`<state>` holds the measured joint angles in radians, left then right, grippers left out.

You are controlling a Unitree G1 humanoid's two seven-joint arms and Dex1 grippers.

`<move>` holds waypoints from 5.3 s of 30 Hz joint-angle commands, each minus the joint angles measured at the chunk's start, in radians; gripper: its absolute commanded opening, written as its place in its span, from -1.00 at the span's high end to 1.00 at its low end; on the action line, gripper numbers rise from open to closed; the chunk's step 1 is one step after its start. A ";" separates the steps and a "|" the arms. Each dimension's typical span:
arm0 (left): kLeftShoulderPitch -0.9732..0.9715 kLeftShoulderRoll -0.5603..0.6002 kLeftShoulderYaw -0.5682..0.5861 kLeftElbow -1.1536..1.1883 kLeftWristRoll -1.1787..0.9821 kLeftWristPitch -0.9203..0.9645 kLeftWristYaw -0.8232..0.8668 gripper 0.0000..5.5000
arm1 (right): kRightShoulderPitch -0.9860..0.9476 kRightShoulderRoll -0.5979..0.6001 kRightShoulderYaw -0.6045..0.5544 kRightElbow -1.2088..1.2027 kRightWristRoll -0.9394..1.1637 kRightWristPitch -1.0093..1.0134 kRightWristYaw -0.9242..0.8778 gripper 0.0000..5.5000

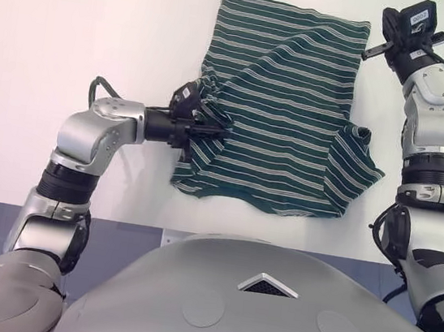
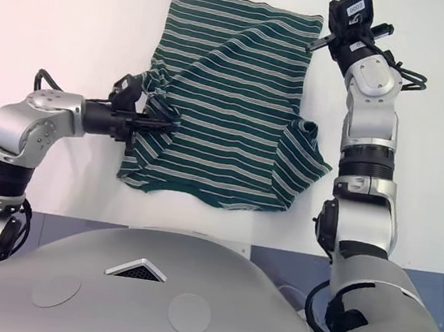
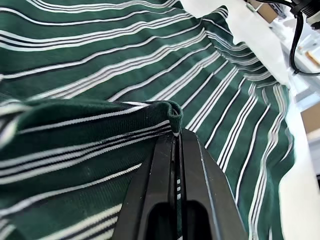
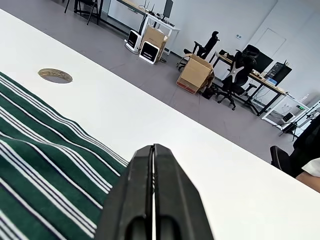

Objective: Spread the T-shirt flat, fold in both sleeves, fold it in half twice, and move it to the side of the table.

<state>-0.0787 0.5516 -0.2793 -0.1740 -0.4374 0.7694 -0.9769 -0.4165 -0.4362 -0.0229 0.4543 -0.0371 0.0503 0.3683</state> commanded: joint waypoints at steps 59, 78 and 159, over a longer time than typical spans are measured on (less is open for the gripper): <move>0.154 0.455 -0.026 0.082 0.547 -1.084 -0.101 -0.22 | 0.902 -0.664 0.095 -0.685 -0.220 -0.549 0.423 0.15; 0.038 0.342 -0.255 0.294 0.828 -1.513 0.014 0.28 | 0.838 -0.548 0.232 -0.746 -0.303 -0.634 0.369 0.60; -0.055 0.362 -0.068 0.462 0.692 -1.467 0.217 0.43 | 0.438 -0.338 0.339 -0.542 -0.270 -0.416 0.399 0.29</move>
<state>-0.1608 0.9425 -0.3333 0.2917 0.2167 -0.6910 -0.7778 0.0396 -0.8150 0.2852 -0.1421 -0.2499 -0.3142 0.8286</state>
